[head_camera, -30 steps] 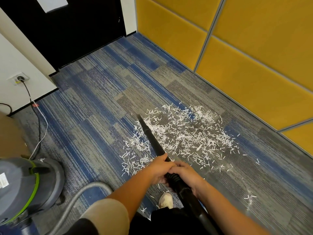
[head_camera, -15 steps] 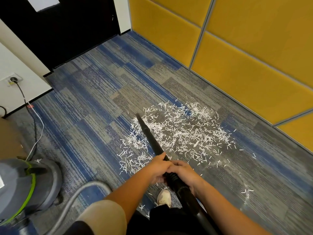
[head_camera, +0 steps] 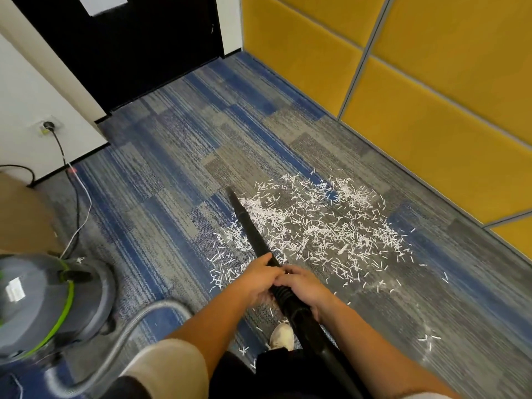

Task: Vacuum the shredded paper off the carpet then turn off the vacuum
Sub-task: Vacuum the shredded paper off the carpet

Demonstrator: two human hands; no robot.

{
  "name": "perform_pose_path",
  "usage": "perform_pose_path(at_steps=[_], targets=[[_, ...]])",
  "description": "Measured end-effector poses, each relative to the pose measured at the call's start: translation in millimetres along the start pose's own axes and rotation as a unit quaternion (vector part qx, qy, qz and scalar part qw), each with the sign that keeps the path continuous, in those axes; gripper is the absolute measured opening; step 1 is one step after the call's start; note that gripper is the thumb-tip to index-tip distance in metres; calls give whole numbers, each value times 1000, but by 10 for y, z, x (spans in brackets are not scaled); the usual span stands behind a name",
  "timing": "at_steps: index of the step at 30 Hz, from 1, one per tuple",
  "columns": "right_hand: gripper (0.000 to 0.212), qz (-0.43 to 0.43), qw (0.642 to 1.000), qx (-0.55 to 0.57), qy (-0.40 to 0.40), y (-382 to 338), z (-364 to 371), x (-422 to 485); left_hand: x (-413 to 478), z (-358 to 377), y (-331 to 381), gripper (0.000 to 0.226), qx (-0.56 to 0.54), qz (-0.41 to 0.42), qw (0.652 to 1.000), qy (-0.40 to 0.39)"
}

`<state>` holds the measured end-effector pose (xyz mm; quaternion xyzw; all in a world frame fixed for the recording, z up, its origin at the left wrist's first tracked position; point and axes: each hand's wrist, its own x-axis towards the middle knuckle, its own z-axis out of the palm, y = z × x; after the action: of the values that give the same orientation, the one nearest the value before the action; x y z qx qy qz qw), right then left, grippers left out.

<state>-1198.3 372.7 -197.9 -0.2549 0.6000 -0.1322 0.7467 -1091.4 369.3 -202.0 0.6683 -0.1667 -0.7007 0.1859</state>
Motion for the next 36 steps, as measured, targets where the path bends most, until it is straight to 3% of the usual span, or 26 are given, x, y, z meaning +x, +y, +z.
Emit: perform_pose_path(at_steps=[7, 18, 20, 23, 31, 36], targets=[[22, 3, 1000, 0, 22, 24, -120, 0, 43, 122, 40, 67, 28, -17, 999, -26], [52, -13, 998, 47, 49, 75, -282, -152, 38, 305, 15, 65, 50, -18, 997, -54], [53, -9, 996, 59, 59, 95, -323, -169, 26, 354, 35, 59, 45, -20, 997, -63], [56, -3, 996, 64, 66, 119, -397, -178, -25, 428, 71, 24, 73, -20, 994, -77], [53, -9, 994, 82, 66, 116, -489, -267, -61, 559, 87, 35, 92, -8, 992, -85], [56, -7, 995, 73, 62, 101, -464, -224, -90, 522, 104, 25, 81, -6, 993, -84]])
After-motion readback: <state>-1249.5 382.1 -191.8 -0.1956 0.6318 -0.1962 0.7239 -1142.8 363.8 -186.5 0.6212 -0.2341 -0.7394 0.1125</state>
